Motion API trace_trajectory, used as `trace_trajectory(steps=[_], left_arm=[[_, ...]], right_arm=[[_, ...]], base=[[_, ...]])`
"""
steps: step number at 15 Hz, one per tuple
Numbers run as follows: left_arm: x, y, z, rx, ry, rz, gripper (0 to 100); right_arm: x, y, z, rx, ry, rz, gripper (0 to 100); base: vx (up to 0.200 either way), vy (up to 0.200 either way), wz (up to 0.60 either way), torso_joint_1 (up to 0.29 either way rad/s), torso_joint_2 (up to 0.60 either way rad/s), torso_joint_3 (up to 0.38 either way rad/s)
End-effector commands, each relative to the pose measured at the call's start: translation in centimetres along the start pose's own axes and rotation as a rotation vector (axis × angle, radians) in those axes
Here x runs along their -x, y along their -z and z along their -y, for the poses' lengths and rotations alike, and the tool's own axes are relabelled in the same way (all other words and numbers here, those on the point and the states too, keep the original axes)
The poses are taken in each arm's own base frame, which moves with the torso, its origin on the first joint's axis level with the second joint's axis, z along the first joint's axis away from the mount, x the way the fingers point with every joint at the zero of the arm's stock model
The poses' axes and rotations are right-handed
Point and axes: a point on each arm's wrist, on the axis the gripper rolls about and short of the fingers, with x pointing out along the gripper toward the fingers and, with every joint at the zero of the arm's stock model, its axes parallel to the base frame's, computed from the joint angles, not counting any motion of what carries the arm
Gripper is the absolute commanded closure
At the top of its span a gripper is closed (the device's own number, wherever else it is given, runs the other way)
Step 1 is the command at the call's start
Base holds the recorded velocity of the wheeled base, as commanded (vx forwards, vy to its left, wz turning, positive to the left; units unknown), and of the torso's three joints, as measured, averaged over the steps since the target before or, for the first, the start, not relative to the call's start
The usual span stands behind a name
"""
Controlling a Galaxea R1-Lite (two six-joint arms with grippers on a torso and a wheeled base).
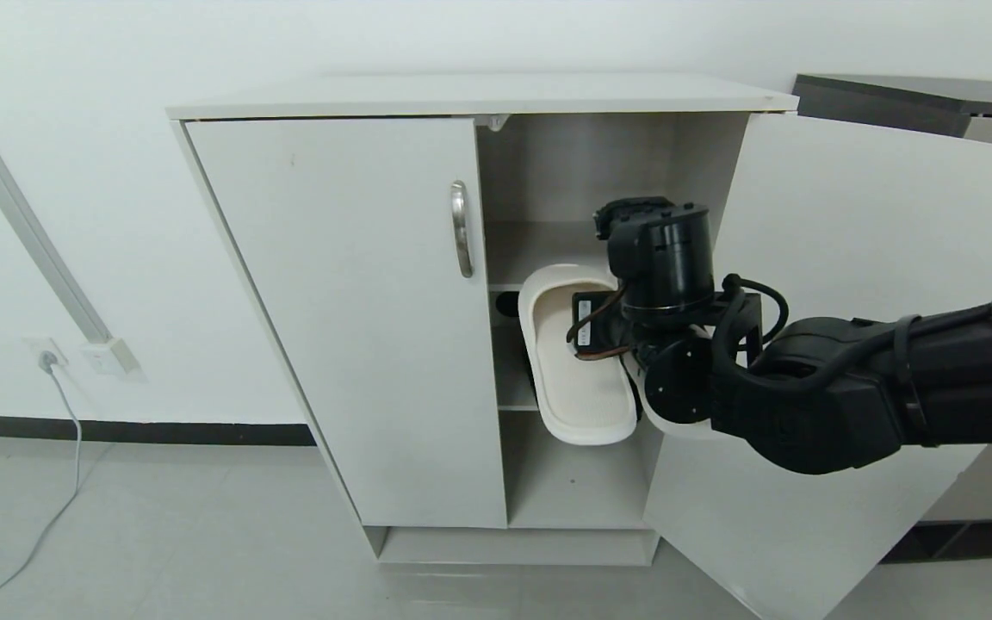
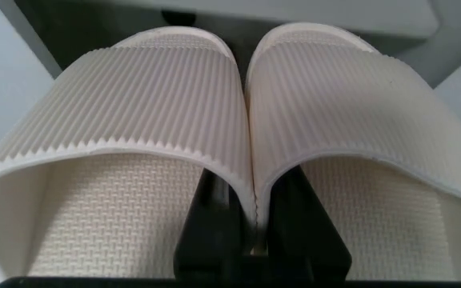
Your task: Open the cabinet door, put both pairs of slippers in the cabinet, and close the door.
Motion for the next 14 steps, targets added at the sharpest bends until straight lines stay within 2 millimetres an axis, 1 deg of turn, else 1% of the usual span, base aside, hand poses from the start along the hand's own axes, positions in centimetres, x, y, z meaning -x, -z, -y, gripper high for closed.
trace_trajectory(steps=[1,9,14], left_arm=[[0.00,-0.01,0.00,0.000,-0.002,0.000,100],[0.00,-0.01,0.00,0.003,-0.002,0.000,100],[0.00,-0.01,0.00,0.001,-0.002,0.000,100]], right_arm=[[0.02,-0.74,0.01,-0.015,0.005,0.018,100],[-0.11,-0.63,-0.09,-0.003,0.007,0.007,100],[-0.49,-0.01,-0.34,0.007,0.009,-0.004,100]], base=[[0.000,0.000,0.00,0.000,0.00,0.000],[0.000,0.000,0.00,0.000,0.00,0.000],[0.200,0.000,0.00,0.000,0.00,0.004]])
